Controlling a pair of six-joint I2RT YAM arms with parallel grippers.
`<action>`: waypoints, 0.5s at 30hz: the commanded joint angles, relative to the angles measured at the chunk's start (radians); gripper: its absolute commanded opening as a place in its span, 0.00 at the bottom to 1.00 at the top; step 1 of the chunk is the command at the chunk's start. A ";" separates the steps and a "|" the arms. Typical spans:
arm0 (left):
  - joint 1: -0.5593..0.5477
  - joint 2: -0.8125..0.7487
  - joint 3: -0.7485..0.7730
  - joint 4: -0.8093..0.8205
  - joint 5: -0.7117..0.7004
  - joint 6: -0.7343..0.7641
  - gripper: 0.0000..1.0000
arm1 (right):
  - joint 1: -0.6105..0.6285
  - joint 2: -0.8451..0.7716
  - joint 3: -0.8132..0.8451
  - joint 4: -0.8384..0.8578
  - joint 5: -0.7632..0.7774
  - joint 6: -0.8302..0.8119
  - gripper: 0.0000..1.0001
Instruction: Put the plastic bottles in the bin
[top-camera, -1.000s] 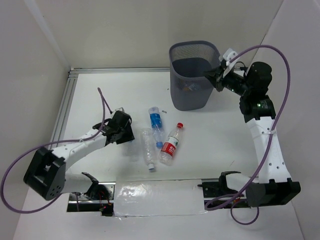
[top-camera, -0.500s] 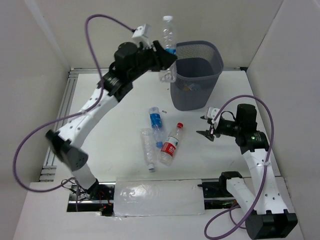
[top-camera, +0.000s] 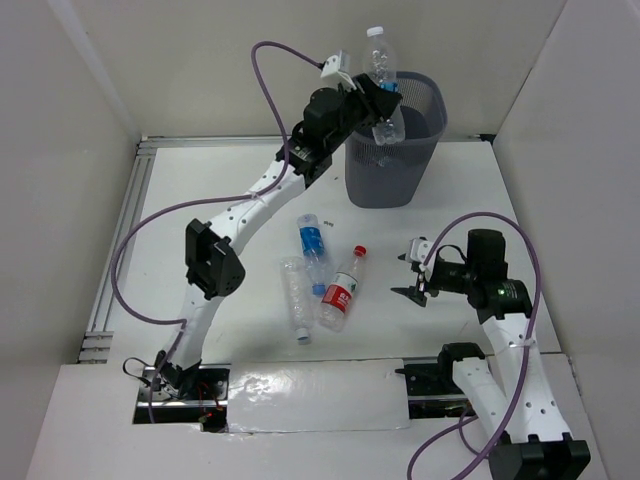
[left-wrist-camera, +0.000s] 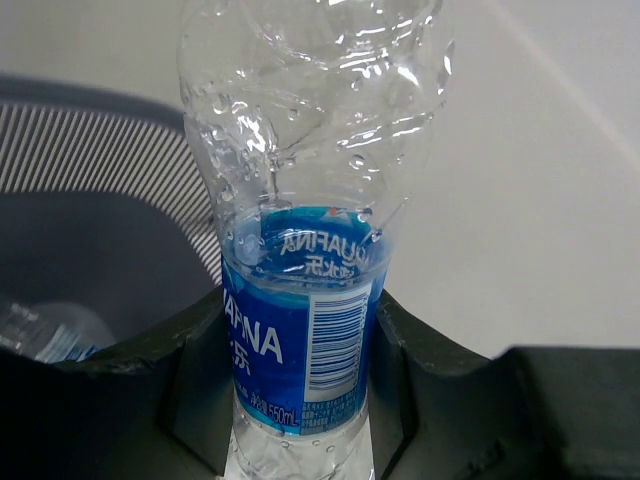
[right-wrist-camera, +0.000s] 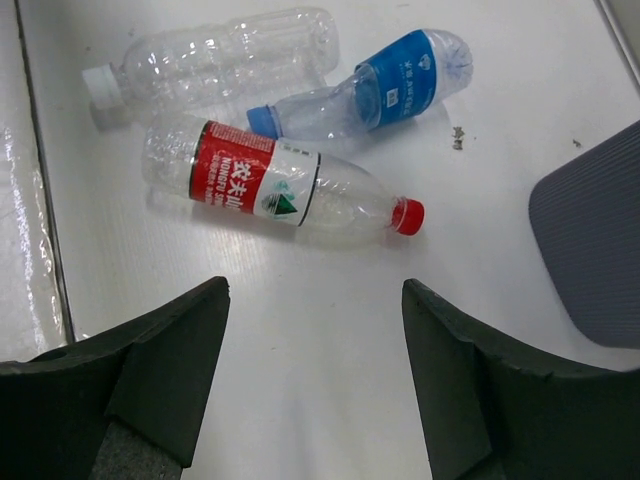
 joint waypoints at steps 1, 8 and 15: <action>0.000 0.058 0.146 0.083 -0.091 -0.044 0.32 | -0.004 -0.021 -0.014 -0.035 -0.023 -0.020 0.77; 0.034 0.023 0.016 0.207 -0.069 -0.166 0.26 | -0.004 -0.044 -0.043 -0.015 -0.023 -0.009 0.77; -0.017 0.159 0.146 0.201 -0.313 0.055 0.46 | -0.004 -0.010 -0.032 -0.015 -0.023 -0.019 0.77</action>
